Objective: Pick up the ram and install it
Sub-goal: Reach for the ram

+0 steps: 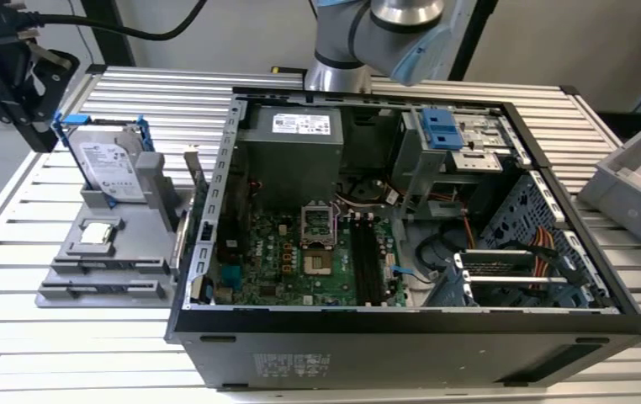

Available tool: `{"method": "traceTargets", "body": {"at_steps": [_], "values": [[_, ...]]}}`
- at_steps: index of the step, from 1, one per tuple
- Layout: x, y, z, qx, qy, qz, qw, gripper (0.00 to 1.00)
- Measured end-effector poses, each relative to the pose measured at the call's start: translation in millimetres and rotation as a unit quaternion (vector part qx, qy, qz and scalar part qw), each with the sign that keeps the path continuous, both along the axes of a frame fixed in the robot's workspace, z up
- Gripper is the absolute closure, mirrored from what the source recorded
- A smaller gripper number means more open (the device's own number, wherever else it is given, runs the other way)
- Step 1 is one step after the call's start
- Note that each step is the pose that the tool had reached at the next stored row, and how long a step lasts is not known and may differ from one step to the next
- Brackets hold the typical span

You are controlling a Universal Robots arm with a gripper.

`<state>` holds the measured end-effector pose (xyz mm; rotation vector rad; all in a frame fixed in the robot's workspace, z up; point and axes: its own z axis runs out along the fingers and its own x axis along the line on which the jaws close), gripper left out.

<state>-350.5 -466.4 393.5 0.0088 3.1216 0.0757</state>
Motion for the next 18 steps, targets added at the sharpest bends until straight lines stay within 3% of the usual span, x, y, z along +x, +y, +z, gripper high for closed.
{"method": "traceTargets", "body": {"at_steps": [5, 8, 18], "values": [[-0.3, -10.4, 0.0, 0.0000, 0.0000, 0.000, 1.00000, 1.00], [-0.3, -14.5, 0.0, 0.0000, 0.0000, 0.000, 1.00000, 1.00], [-0.3, -16.3, 0.0, 0.0000, 0.0000, 0.000, 1.00000, 1.00]]}}
